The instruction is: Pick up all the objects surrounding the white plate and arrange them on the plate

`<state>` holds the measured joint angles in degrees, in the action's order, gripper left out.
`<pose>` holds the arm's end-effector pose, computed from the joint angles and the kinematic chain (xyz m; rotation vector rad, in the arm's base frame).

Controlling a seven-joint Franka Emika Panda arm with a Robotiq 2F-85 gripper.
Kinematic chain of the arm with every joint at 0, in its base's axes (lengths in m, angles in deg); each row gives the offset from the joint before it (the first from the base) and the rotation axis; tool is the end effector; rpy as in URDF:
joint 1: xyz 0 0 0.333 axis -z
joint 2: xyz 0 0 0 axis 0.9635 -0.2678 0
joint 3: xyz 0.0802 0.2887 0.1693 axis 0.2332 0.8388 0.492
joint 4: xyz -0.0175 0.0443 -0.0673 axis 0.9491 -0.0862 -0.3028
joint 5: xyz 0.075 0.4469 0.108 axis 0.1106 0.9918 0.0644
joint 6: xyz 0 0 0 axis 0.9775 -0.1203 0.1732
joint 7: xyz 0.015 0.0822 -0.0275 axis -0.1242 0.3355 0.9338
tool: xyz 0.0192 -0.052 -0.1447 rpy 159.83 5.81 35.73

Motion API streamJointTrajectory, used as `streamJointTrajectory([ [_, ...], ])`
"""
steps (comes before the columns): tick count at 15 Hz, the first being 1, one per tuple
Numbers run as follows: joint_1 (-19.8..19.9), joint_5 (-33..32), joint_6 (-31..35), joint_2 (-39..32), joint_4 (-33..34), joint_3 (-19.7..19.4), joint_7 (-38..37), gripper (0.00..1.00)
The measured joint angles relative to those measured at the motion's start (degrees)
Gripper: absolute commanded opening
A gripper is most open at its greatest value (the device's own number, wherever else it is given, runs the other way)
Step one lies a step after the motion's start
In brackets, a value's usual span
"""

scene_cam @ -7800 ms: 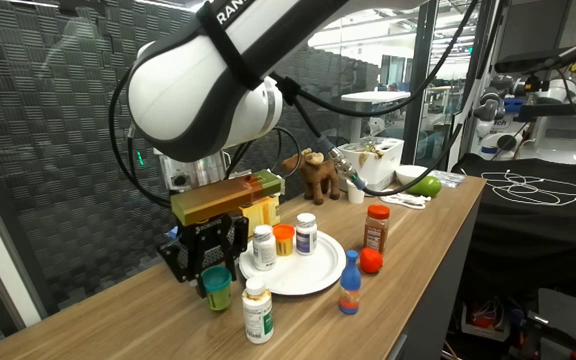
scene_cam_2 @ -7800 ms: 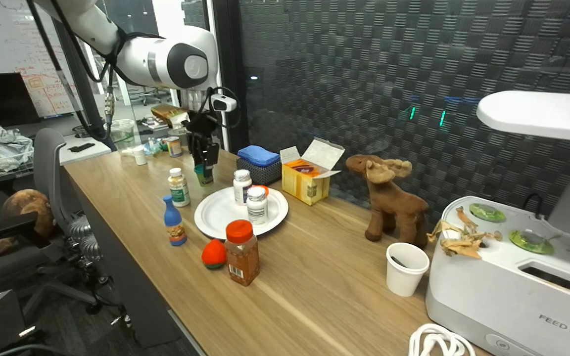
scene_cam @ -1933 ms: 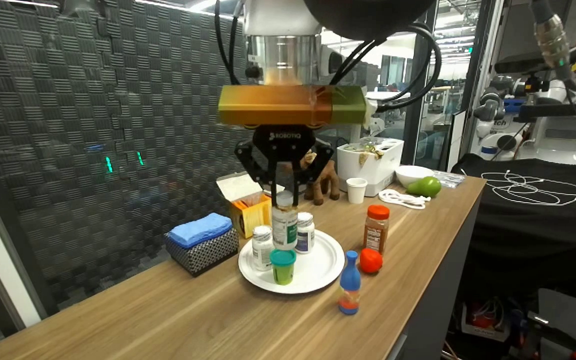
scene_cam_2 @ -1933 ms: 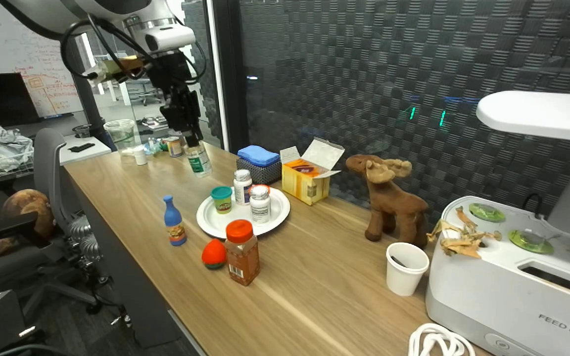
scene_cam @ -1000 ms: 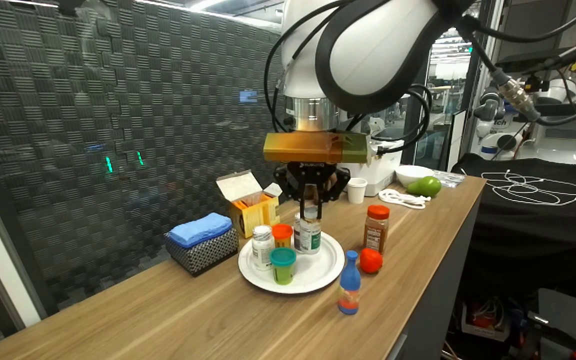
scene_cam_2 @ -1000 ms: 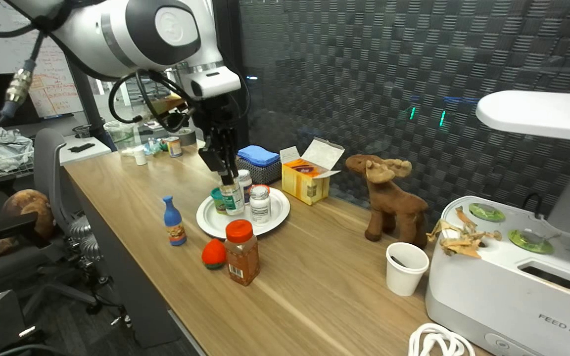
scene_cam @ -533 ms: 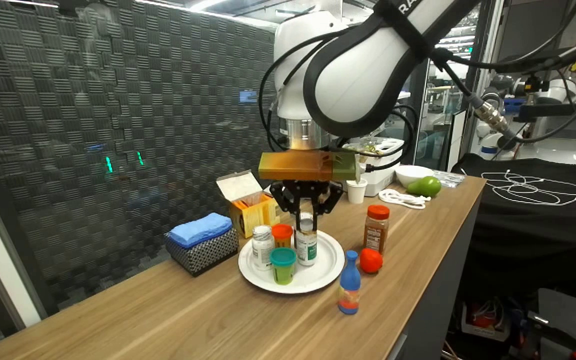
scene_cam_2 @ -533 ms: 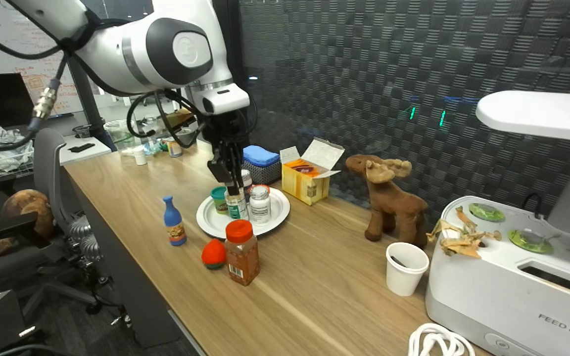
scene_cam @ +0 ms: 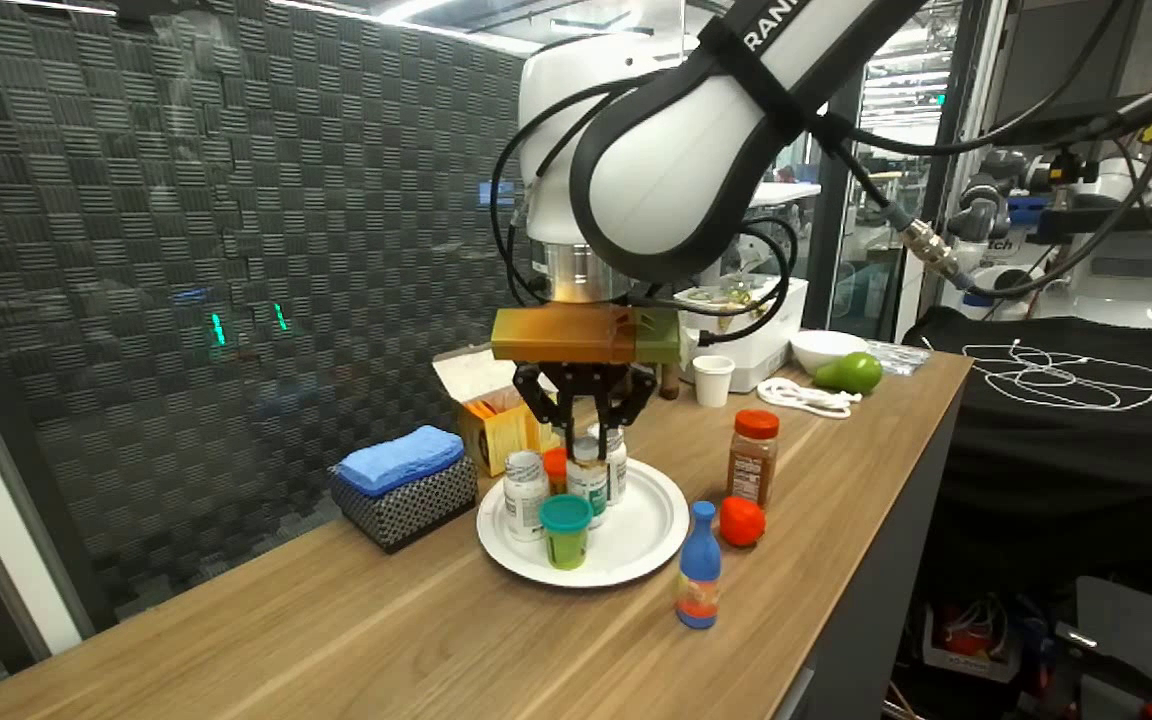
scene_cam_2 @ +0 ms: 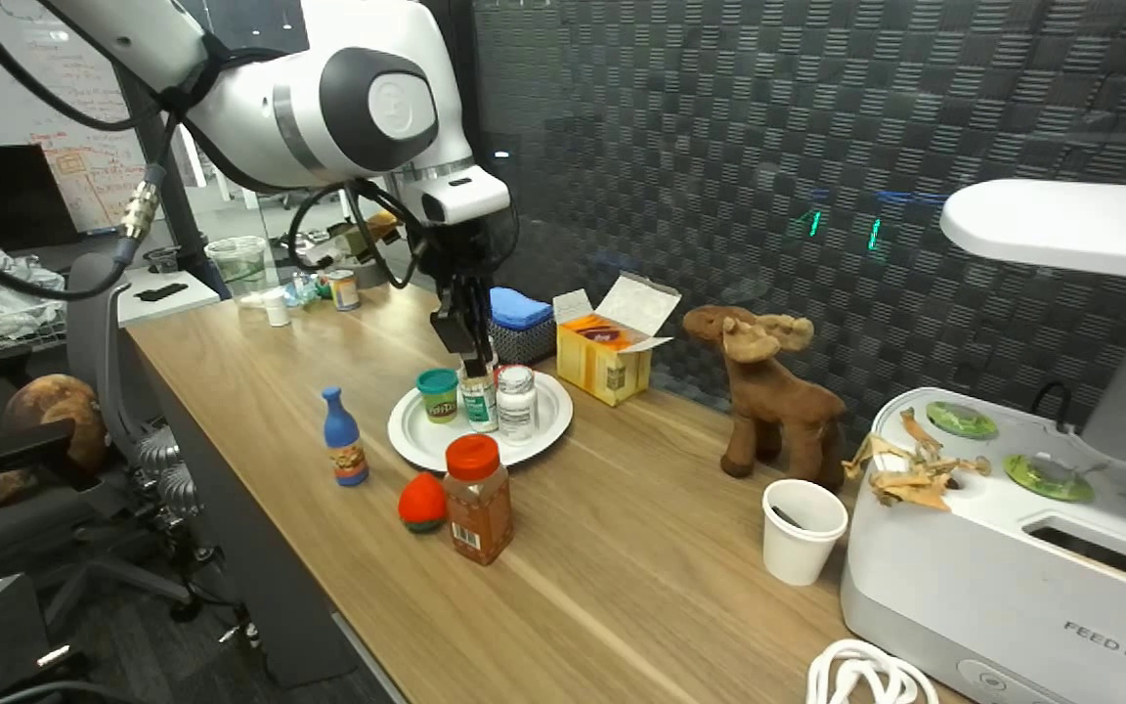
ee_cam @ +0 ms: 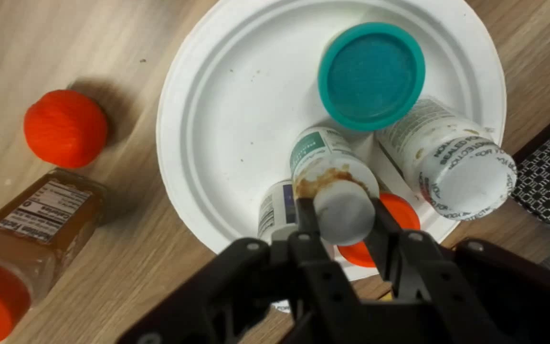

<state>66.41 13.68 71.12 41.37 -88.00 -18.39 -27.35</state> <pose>0.6680 0.1094 0.2226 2.7564 -1.3405 0.2490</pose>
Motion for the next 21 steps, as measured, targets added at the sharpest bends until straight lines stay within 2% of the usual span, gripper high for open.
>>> streamJointTrajectory([
  [10,-0.52,2.5,0.0,-2.7,3.61,-0.01,3.93,0.1],
  [11,-0.52,2.84,-0.01,-2.9,3.91,-0.01,4.27,0.31],
  [12,-0.52,3.24,-0.03,-3.08,4.18,-0.02,4.75,0.56],
  [14,-0.52,3.57,-0.12,-3.33,4.55,-0.04,5.34,0.59],
  [19,-1.5,3.58,-0.13,-3.4,4.59,-0.89,5.22,0.97],
  [21,-2.4,3.39,-0.23,-2.93,4.33,-1.45,4.7,1.0],
])
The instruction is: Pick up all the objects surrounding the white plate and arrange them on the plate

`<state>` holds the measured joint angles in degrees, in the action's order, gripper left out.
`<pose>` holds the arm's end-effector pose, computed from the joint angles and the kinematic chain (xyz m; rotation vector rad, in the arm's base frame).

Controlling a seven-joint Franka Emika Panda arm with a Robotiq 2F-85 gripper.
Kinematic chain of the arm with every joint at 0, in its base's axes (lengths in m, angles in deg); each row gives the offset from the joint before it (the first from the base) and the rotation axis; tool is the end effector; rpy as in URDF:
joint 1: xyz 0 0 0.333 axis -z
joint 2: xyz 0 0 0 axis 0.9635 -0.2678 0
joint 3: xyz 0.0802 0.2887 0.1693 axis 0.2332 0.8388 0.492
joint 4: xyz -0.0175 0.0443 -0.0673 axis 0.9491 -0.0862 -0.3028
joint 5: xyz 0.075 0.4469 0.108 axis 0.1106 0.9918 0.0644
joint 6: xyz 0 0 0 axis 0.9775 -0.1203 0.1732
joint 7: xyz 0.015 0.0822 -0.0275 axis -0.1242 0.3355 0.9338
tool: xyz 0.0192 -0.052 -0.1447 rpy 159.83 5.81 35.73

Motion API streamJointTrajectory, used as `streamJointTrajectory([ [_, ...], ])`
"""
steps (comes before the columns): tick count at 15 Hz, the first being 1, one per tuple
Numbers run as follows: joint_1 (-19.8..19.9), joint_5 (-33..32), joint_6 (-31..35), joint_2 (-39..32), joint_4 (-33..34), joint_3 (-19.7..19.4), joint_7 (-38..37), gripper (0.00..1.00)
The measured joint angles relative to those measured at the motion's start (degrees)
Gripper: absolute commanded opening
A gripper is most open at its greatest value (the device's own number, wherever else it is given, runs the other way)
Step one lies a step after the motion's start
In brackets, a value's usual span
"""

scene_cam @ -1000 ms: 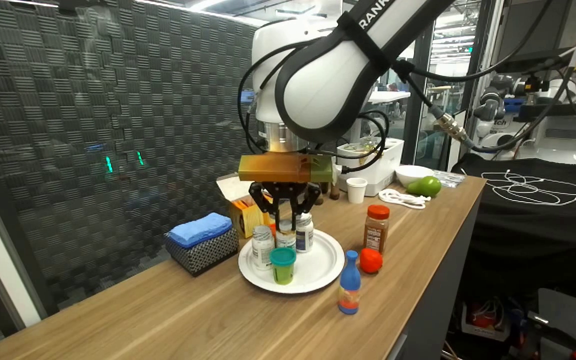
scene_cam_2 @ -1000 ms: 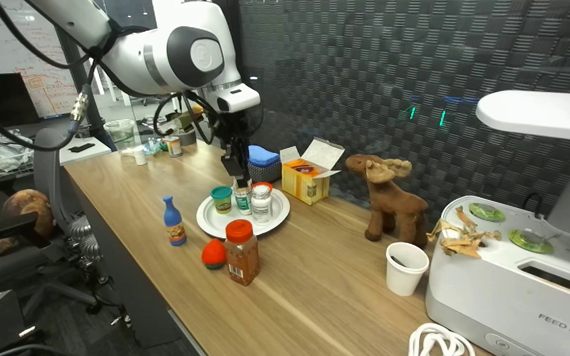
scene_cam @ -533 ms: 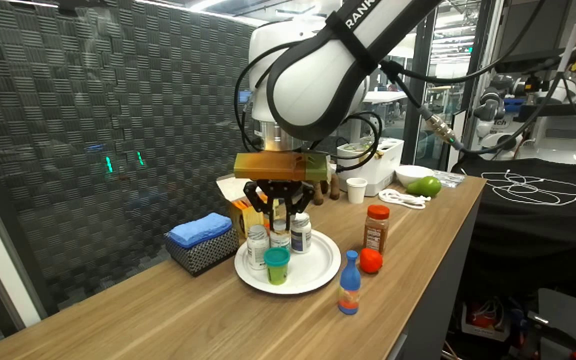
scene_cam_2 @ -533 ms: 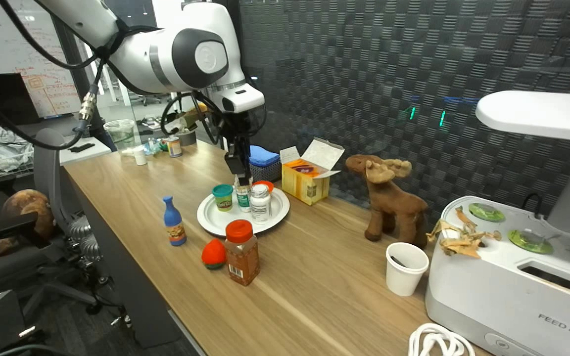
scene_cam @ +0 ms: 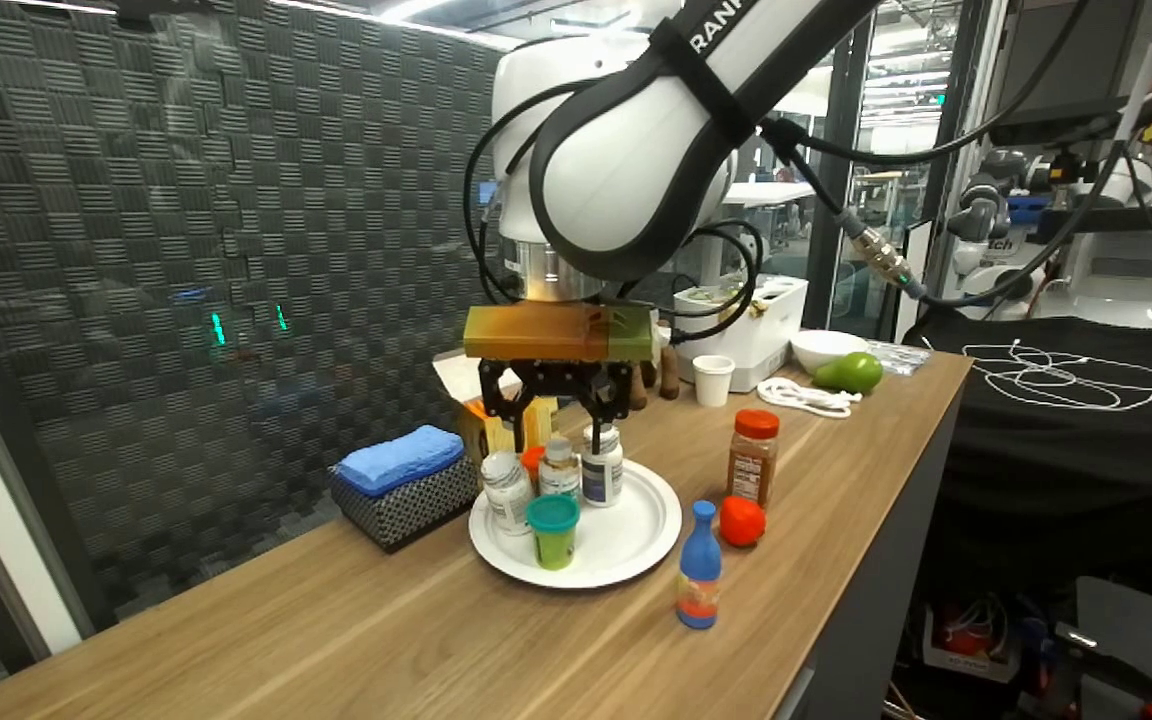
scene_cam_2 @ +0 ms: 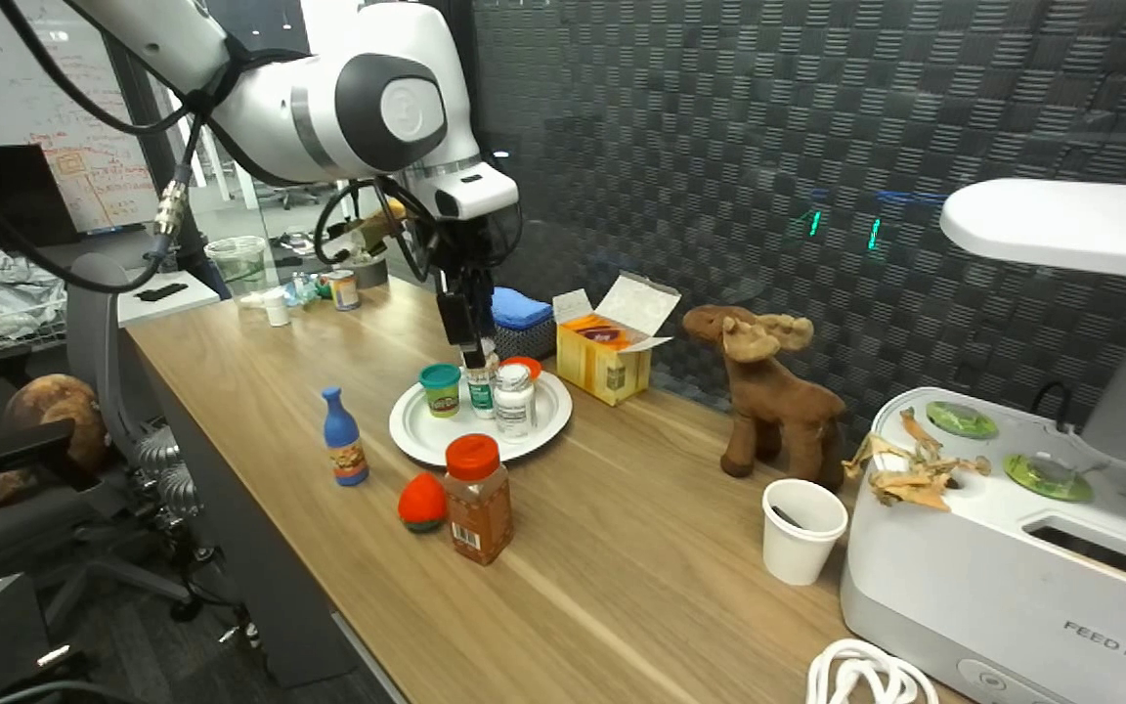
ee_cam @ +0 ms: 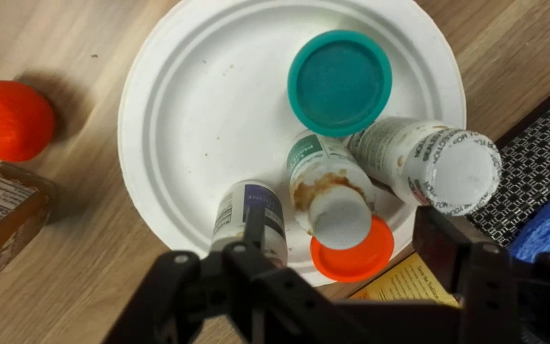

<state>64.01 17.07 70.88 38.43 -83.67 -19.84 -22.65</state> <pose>0.6892 0.1268 0.2235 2.8211 -1.2770 0.2411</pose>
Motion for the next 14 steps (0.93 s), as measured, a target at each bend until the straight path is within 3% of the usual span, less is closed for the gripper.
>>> streamJointTrajectory([
  [4,-1.75,-1.39,-1.01,3.53,-3.68,-0.83,-2.19,1.0],
  [14,-0.52,-8.86,-0.78,19.13,-22.98,-1.28,-11.97,1.0],
])
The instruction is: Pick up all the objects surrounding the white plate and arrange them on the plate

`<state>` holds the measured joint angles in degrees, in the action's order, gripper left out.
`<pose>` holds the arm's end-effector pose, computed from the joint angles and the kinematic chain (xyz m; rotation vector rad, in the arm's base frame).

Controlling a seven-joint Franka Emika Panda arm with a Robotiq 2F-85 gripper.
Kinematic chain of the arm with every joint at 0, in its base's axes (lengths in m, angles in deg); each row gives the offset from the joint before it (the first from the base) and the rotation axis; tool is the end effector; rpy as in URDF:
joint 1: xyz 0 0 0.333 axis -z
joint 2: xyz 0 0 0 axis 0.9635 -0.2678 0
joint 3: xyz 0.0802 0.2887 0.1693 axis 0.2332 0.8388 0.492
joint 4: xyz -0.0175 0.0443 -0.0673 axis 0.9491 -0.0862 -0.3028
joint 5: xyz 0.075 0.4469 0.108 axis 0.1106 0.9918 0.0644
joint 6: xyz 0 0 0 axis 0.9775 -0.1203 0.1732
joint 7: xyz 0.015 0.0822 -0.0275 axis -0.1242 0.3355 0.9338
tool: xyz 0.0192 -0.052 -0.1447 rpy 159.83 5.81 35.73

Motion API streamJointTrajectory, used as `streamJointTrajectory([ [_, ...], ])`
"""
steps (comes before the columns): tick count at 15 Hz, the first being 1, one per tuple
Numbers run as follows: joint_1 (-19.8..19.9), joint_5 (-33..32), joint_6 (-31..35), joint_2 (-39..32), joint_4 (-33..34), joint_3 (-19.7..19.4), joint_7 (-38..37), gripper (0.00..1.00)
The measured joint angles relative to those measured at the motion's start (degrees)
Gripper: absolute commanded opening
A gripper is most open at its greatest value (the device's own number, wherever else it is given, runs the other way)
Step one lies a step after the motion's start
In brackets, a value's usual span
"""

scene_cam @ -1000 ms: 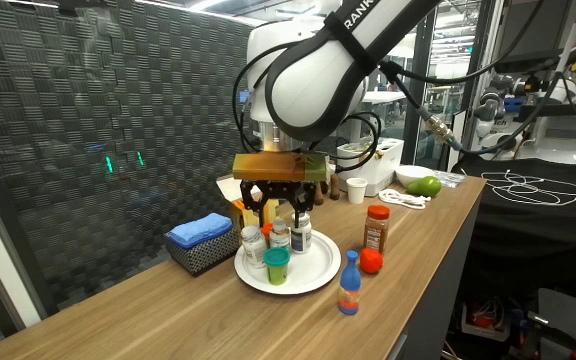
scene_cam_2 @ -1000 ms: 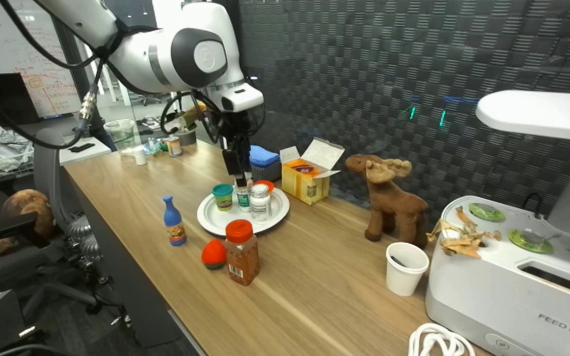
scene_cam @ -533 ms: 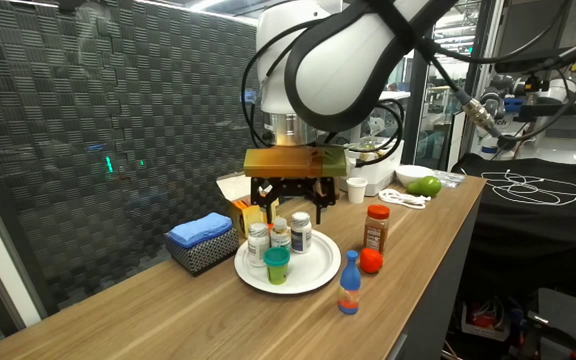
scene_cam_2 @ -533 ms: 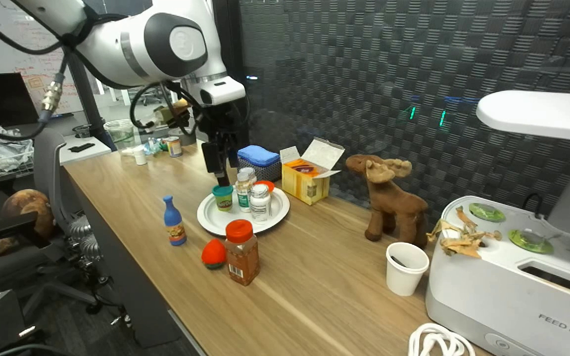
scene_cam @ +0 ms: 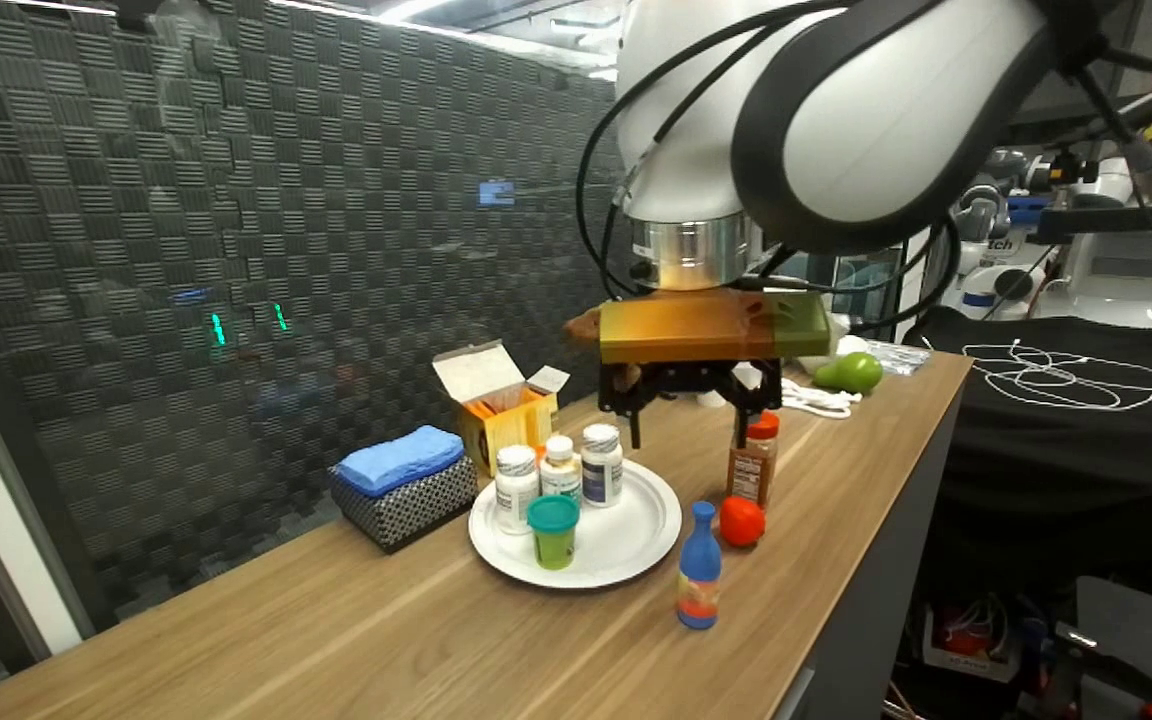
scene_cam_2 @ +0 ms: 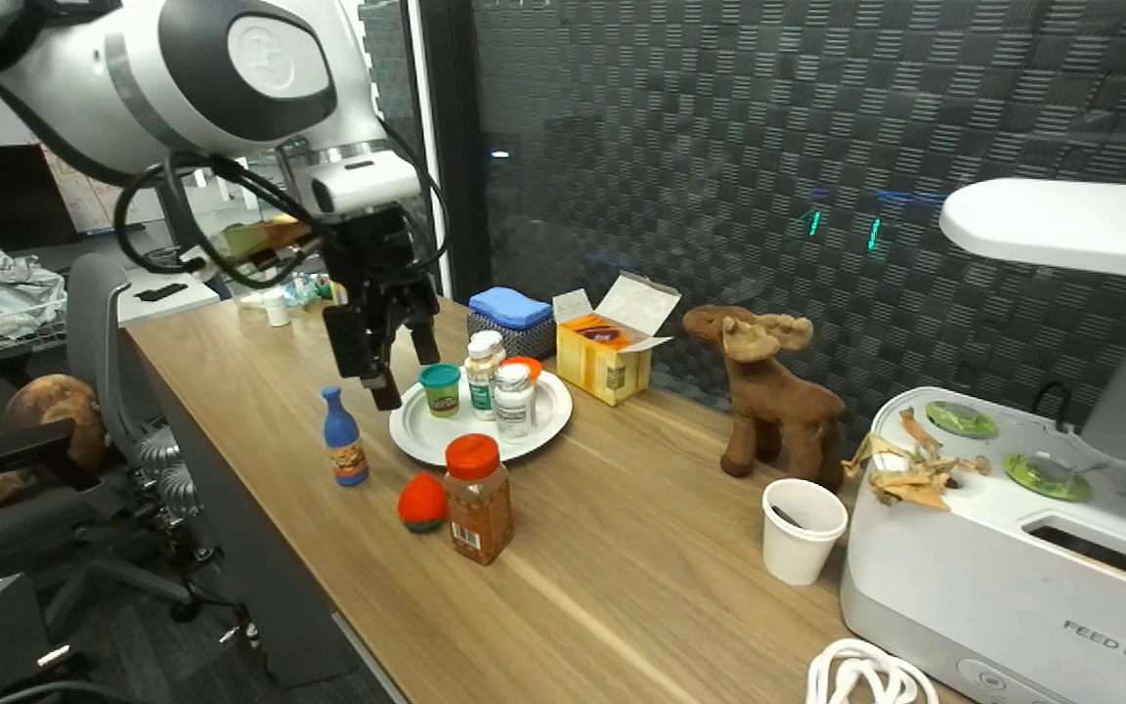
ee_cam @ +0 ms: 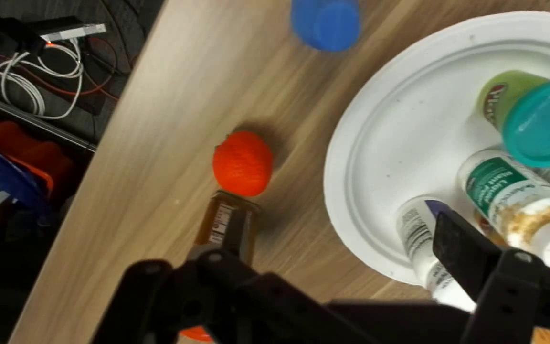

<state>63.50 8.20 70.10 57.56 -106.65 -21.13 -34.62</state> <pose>0.5597 0.0876 0.2427 2.6464 -1.3673 0.2607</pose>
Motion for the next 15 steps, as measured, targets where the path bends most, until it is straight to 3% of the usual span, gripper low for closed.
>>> streamJointTrajectory([
  [7,4.8,-2.03,4.93,9.3,-12.19,1.65,-10.91,1.0],
  [15,11.61,-6.72,11.44,12.56,-17.82,4.55,-22.36,1.0],
])
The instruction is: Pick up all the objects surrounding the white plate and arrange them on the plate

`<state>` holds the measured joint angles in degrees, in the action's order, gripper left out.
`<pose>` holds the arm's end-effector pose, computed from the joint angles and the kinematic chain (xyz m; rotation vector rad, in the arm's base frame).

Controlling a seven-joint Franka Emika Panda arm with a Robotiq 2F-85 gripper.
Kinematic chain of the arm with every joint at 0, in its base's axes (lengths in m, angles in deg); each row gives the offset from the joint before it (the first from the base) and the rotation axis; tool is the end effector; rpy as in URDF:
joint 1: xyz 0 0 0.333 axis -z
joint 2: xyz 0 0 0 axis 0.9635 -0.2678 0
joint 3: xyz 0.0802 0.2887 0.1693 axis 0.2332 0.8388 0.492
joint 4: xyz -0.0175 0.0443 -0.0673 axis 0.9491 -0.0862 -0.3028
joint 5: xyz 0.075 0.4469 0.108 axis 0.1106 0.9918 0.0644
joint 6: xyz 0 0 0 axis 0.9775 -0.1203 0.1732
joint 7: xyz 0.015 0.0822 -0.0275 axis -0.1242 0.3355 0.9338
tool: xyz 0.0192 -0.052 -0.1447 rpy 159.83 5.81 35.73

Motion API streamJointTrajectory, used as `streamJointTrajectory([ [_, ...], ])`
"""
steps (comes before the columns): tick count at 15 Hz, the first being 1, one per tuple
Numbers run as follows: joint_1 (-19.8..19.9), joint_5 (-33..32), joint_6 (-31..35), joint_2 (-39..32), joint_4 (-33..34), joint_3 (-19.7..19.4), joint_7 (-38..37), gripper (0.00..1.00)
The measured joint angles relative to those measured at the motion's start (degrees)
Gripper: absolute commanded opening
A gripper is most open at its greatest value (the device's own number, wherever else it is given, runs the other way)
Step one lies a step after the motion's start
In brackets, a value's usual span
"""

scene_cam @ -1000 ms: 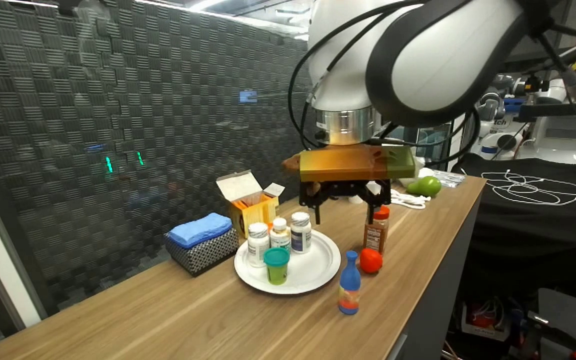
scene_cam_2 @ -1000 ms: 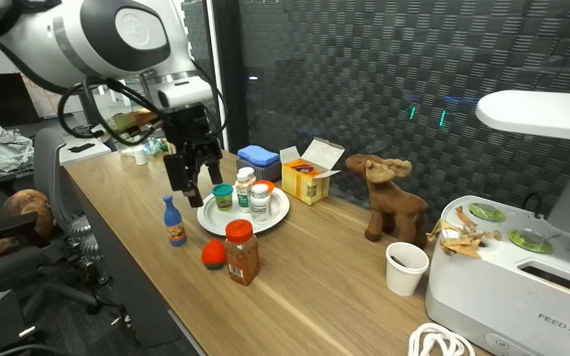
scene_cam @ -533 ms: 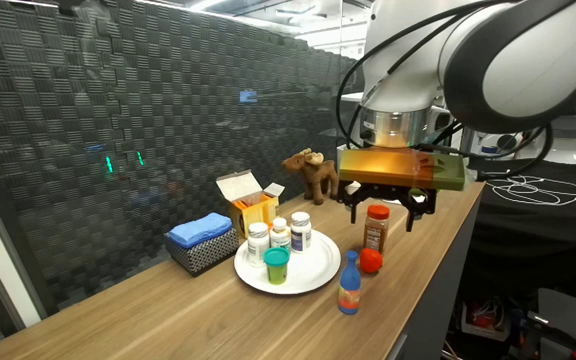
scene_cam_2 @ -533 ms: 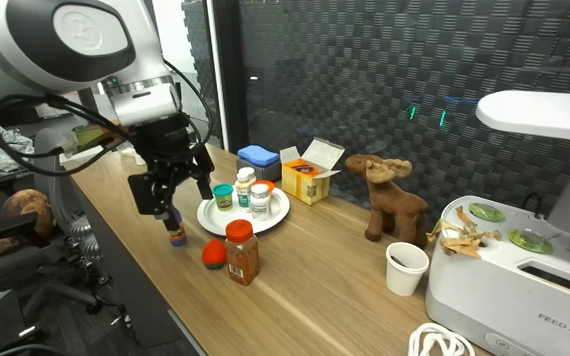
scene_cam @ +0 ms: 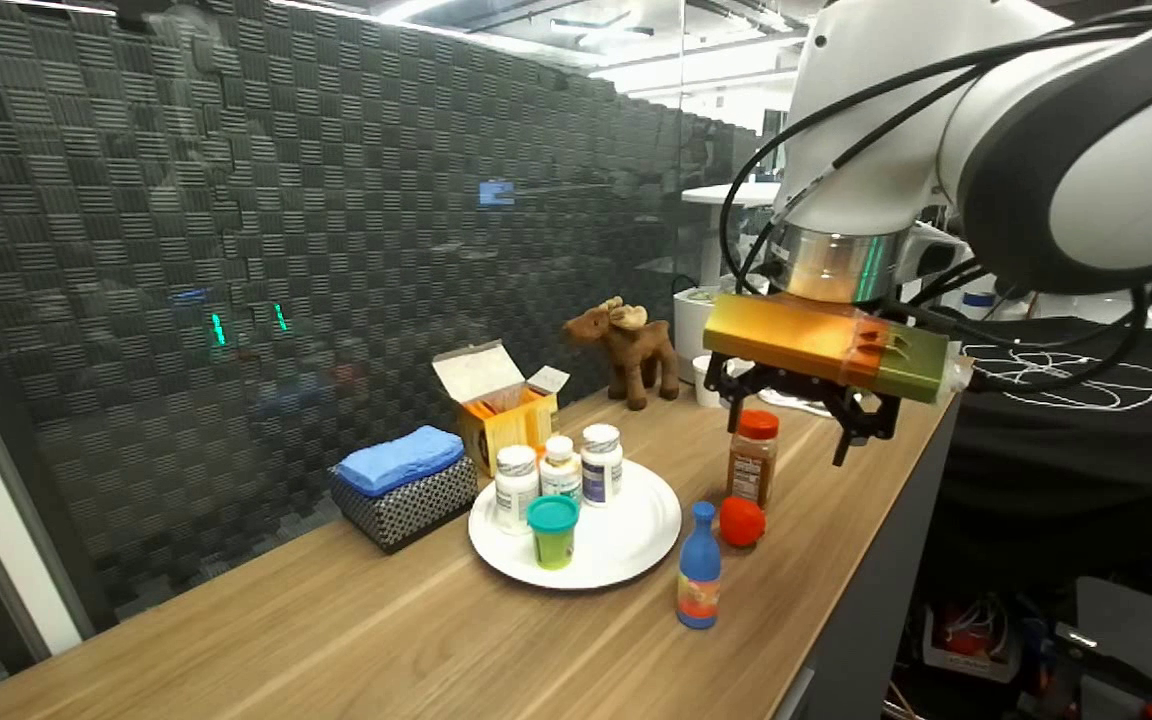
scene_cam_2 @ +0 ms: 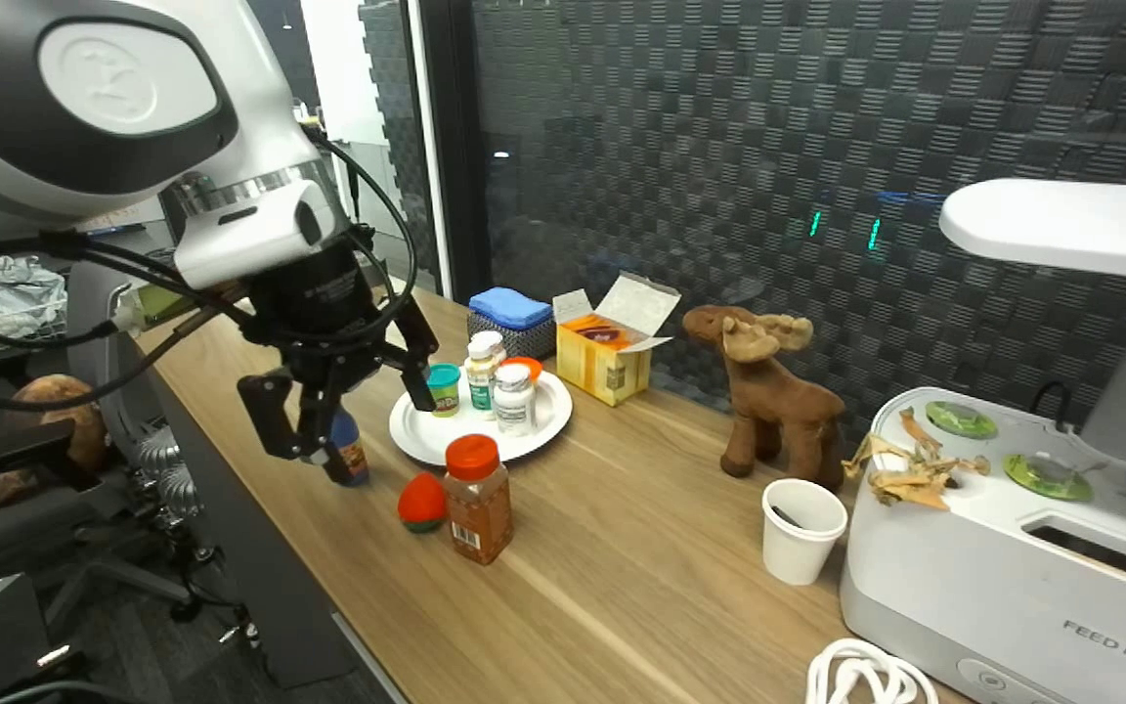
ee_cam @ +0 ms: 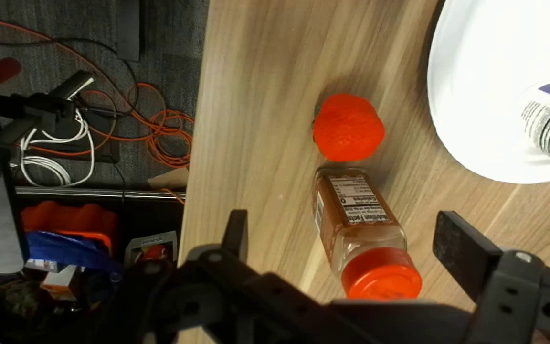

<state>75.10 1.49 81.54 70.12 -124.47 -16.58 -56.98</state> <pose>0.4772 0.0232 0.2324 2.3868 -1.8868 0.4362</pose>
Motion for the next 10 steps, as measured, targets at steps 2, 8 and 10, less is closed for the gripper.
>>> streamJointTrajectory([
  [2,0.28,-0.93,0.26,0.49,-0.56,1.12,-0.63,1.0],
  [8,0.36,-1.2,0.27,0.88,-0.79,1.98,-0.91,1.0],
  [10,0.37,-1.21,0.27,0.89,-0.8,1.98,-0.93,1.0],
])
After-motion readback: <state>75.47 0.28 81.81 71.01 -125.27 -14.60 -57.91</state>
